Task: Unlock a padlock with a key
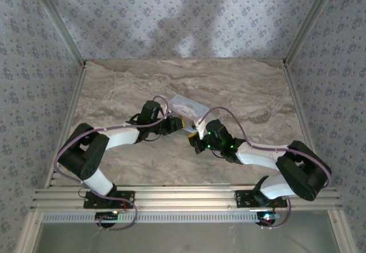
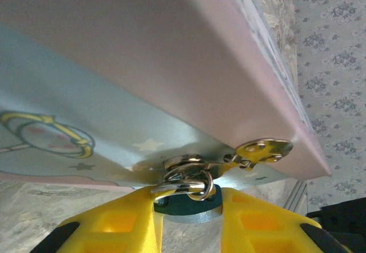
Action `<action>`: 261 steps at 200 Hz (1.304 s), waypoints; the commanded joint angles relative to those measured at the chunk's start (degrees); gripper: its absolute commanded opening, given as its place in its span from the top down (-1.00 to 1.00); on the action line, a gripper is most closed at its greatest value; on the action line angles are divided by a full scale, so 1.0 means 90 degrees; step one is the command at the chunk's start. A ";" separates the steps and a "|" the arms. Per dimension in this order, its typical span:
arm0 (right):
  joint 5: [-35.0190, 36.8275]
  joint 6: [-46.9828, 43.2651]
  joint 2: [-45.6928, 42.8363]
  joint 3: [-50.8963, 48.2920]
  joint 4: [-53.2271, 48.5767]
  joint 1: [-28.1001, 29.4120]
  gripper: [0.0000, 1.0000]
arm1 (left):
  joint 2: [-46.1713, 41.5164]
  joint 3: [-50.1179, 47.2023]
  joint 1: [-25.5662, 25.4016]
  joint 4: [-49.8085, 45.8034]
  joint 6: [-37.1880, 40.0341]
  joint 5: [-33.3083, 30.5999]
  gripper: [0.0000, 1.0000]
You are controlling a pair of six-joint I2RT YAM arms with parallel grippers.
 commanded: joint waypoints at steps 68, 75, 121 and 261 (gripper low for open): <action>0.0397 0.0242 0.0629 0.0157 0.0516 0.0021 1.00 | -0.0127 0.0132 -0.0125 0.0040 -0.0283 -0.0122 0.50; 0.0385 0.0237 0.0647 0.0162 0.0527 0.0016 1.00 | -0.0123 0.0140 -0.0124 0.0033 -0.0283 -0.0120 0.50; 0.0423 0.0252 0.0649 0.0230 0.0502 -0.0052 1.00 | -0.0128 0.0127 -0.0135 -0.0008 -0.0273 -0.0137 0.50; 0.0588 0.0413 0.0863 0.0511 0.0300 -0.0135 1.00 | -0.0098 0.0043 -0.0178 0.0070 -0.0283 -0.0161 0.51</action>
